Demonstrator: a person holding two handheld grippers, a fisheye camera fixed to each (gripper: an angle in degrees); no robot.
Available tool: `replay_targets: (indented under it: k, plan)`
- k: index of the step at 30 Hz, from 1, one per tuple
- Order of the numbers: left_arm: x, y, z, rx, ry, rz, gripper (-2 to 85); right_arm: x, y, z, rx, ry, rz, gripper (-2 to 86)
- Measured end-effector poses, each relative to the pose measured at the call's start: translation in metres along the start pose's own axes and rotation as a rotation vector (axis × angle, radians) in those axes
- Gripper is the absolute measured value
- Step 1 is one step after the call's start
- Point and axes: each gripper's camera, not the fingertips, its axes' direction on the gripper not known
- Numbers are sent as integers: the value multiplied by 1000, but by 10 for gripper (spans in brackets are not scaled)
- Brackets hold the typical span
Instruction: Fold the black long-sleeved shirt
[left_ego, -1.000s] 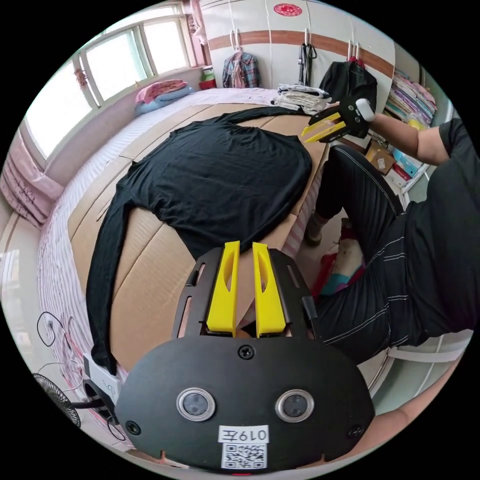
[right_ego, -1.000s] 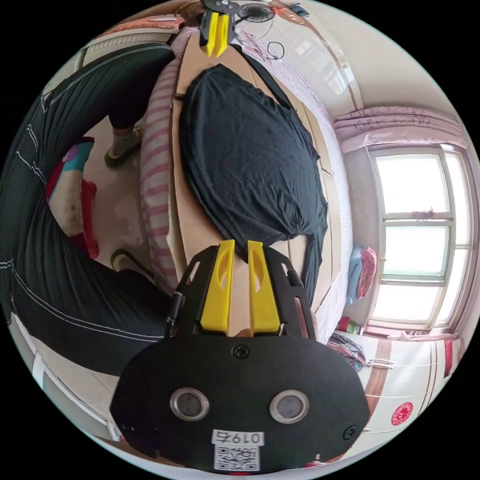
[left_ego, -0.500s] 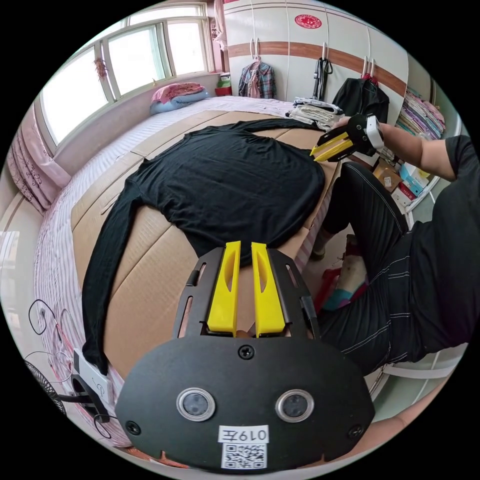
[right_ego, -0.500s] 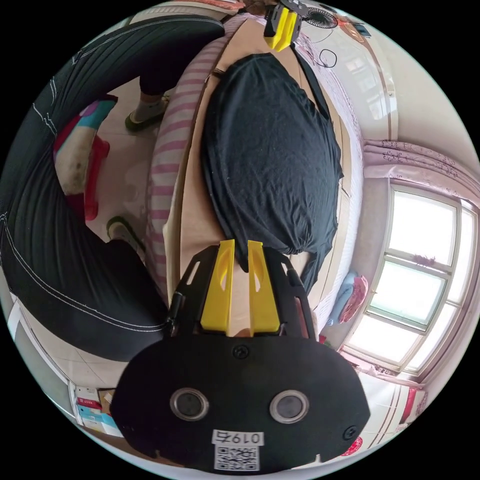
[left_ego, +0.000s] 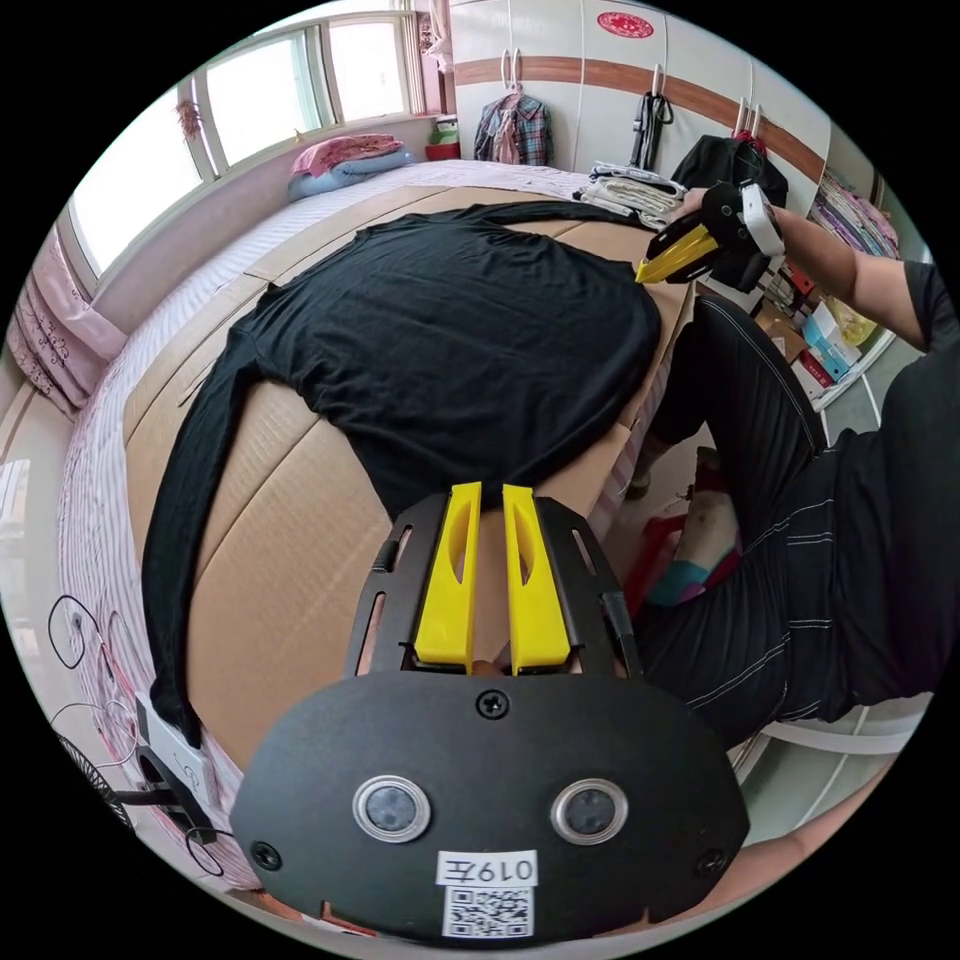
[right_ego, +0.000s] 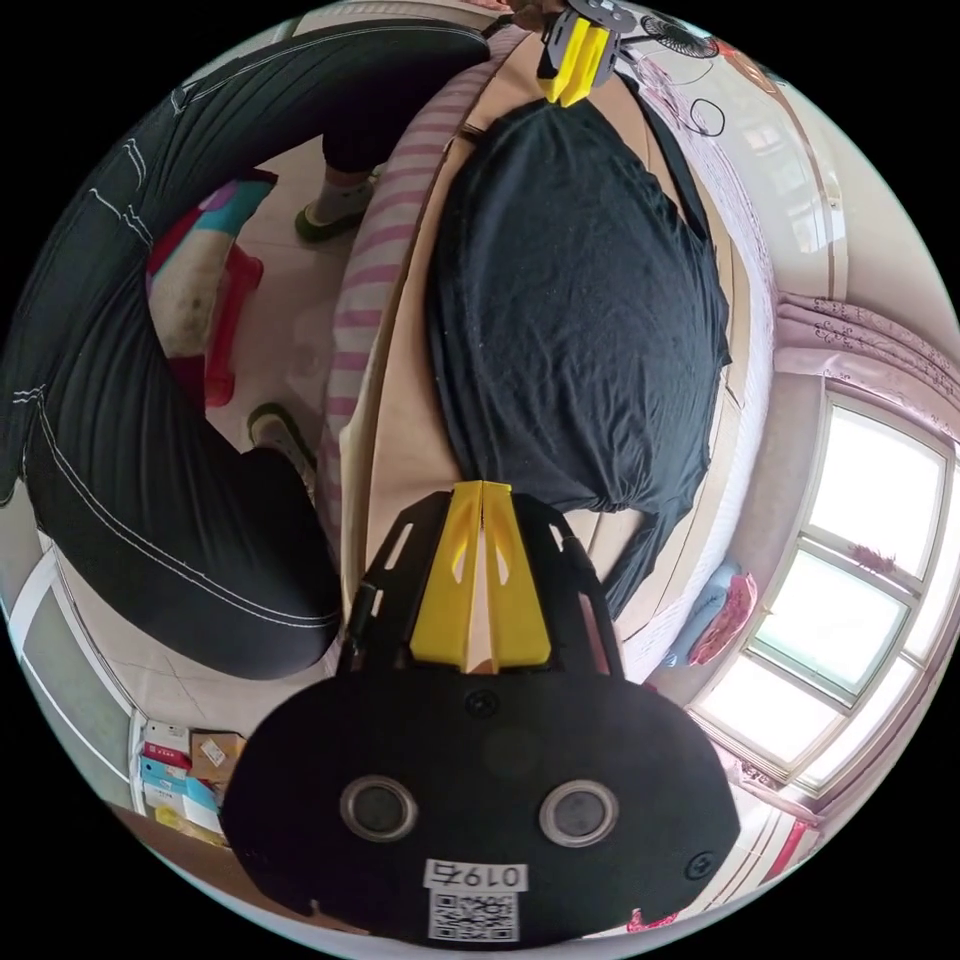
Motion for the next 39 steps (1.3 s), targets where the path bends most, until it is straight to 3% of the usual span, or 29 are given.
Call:
replay_targets:
  k: [7, 11, 14, 17, 19, 25, 33, 39]
  plan:
    - [-4, 10, 17, 17, 9, -20, 10, 45, 6, -27, -3, -21, 44, -9]
    - [-18, 20, 5, 138, -11, -126, 20, 77, 10, -41, 17, 10, 151, -5]
    - [-47, 27, -1, 216, -72, -338, 37, 113, 25, -60, 97, -25, 348, 15]
    - [-88, 38, 11, 225, -24, -600, 59, 163, 64, -81, 233, -71, 695, 58]
    - [-103, 40, 25, 207, 2, -691, 66, 208, 102, -79, 285, -179, 1032, 70]
    - [-123, 35, 65, 212, 73, -882, 74, 283, 149, -46, 266, -489, 1501, 93]
    - [-119, 25, 96, 190, 104, -940, 67, 343, 147, -63, 273, -563, 1586, 86]
    - [-105, 4, 109, 139, 25, -890, 39, 376, 123, -85, 179, -470, 1557, 48]
